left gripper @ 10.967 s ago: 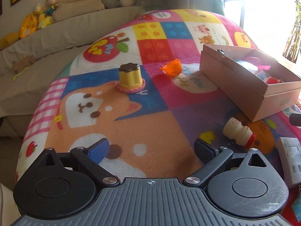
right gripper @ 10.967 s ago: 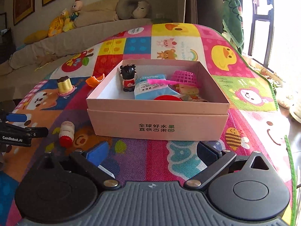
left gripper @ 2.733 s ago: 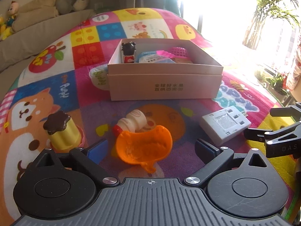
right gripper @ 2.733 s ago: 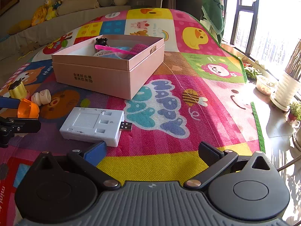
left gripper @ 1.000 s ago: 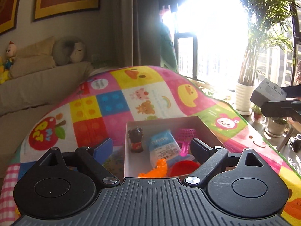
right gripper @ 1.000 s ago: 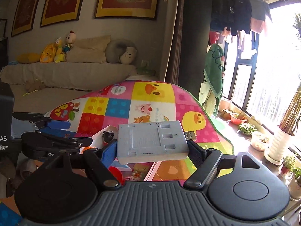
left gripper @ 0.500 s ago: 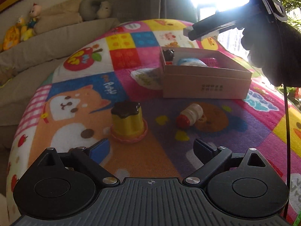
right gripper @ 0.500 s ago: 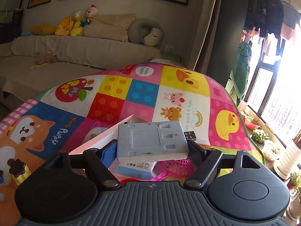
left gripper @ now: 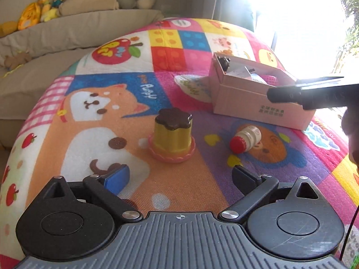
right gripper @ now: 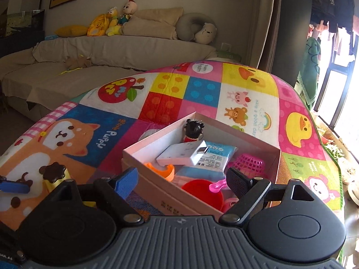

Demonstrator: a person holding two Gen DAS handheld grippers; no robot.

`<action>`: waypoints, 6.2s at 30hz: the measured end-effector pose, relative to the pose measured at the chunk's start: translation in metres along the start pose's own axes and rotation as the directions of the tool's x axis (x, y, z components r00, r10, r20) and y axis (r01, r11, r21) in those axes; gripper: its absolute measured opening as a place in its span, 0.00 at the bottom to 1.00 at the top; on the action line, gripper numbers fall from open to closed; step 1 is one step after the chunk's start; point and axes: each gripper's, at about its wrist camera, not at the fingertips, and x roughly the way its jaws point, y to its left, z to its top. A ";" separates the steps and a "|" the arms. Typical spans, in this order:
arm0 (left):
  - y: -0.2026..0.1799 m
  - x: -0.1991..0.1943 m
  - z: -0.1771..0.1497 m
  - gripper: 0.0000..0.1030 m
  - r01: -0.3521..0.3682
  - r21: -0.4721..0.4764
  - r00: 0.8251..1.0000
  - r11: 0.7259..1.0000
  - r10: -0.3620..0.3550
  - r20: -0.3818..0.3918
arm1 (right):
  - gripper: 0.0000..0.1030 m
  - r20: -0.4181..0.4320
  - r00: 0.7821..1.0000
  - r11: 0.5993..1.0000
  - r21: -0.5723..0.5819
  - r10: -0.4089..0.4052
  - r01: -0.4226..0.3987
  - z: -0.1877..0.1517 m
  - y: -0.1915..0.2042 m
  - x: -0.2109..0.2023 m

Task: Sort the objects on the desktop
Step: 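Grasp white yogurt bottle on the mat with right gripper, then close left gripper on yellow pudding cup with pink base, then drop pudding cup into pink box with left while right drops yogurt bottle in, then push yogurt bottle upright inside pink box with right gripper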

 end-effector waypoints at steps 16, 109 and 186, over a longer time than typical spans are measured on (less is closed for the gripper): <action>-0.006 0.005 0.000 0.99 -0.044 0.023 0.999 0.999 0.044 -0.029 | 0.44 -0.164 0.955 0.958 0.190 0.245 -0.213 -0.031 0.021 0.035; -0.119 -0.023 0.123 0.59 0.085 0.386 0.944 0.919 -0.198 0.263 | 0.41 0.187 0.965 0.978 0.134 -0.186 0.163 0.033 -0.064 -0.160; -0.044 0.004 0.023 1.00 0.138 0.046 0.990 0.989 -0.137 -0.016 | 0.20 0.051 0.998 0.963 0.268 -0.024 0.009 0.061 -0.069 0.017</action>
